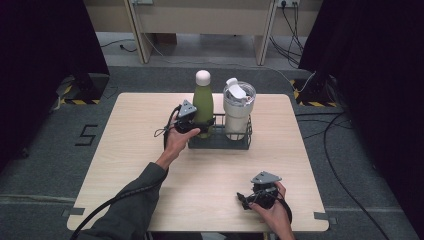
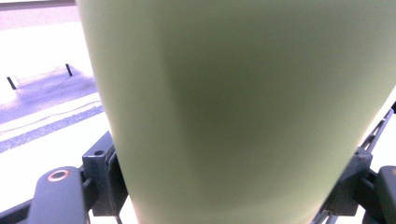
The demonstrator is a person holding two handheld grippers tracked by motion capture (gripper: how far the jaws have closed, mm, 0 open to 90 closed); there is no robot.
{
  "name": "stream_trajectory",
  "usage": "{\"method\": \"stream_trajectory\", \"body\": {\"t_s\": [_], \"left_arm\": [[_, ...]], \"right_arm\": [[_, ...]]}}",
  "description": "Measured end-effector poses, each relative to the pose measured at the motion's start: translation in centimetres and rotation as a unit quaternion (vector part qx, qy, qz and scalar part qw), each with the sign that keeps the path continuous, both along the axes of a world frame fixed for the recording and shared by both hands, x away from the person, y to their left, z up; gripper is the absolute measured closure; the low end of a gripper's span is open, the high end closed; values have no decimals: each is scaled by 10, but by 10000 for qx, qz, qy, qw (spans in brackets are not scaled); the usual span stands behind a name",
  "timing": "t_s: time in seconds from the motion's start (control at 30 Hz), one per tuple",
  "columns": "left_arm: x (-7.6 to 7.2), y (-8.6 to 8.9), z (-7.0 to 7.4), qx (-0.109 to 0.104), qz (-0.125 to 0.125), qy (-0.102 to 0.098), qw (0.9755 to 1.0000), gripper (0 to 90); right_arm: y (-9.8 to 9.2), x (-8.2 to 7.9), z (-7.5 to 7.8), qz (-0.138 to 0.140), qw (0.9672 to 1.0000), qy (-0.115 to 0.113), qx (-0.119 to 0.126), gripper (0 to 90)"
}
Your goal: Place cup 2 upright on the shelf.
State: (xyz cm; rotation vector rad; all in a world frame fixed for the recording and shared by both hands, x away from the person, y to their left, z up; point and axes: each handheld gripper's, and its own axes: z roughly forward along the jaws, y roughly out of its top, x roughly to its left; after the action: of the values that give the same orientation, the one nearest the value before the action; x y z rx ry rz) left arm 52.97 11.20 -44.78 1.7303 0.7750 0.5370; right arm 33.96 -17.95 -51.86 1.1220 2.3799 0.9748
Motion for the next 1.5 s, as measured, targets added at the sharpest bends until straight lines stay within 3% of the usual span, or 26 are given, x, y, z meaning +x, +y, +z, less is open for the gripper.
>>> {"method": "stream_trajectory", "body": {"t_s": [0.1,0.43,0.93,1.33,1.5], "left_arm": [[-1,1,0,50,-48,-27,10000,198],[-1,2,-5,-121,-41,15,9999,172],[-6,7,2,-162,-43,-18,9999,146],[-12,13,9,-1,-56,-6,10000,146],[-15,17,10,-32,-43,17,10000,145]], "right_arm": [[0,0,0,0,10000,2,2,44],[0,0,0,1,10000,0,0,44],[0,0,0,1,10000,4,1,44],[0,0,0,2,10000,3,2,44],[0,0,0,-1,10000,5,2,44]]}}
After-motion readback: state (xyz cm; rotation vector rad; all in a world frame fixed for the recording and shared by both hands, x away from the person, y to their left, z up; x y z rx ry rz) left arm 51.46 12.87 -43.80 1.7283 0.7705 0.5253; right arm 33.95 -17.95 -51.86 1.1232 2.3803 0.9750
